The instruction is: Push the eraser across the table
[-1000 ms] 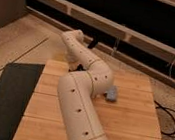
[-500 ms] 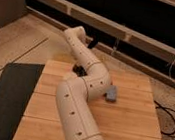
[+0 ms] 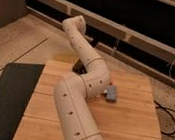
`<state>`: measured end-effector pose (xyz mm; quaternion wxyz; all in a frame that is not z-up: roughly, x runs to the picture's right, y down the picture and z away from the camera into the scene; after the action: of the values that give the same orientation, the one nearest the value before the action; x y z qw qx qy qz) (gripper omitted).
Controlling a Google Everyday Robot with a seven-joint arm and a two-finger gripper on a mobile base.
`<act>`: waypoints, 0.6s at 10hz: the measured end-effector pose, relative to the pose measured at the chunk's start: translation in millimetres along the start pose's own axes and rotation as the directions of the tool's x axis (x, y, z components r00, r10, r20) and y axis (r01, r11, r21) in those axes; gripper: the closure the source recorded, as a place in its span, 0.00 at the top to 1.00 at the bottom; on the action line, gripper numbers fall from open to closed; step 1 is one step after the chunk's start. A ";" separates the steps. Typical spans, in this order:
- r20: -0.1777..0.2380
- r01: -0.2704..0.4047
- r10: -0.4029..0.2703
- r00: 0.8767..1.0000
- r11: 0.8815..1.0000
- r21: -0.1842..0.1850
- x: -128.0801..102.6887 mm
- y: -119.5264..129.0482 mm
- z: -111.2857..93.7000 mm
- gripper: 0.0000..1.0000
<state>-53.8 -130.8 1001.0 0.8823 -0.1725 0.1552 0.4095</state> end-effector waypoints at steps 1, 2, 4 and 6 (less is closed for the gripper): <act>-0.004 0.004 -0.004 1.000 1.000 -0.006 -0.8 5.0 1.1 0.00; -0.007 0.008 -0.008 1.000 0.999 -0.047 -9.6 32.4 2.3 0.00; -0.012 0.021 -0.022 1.000 0.997 -0.073 -22.8 65.6 -0.5 0.00; -0.022 0.014 -0.015 1.000 0.997 -0.071 -17.6 60.3 0.5 0.00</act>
<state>-111.4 -106.0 998.1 0.8768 -0.2093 0.1493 0.4063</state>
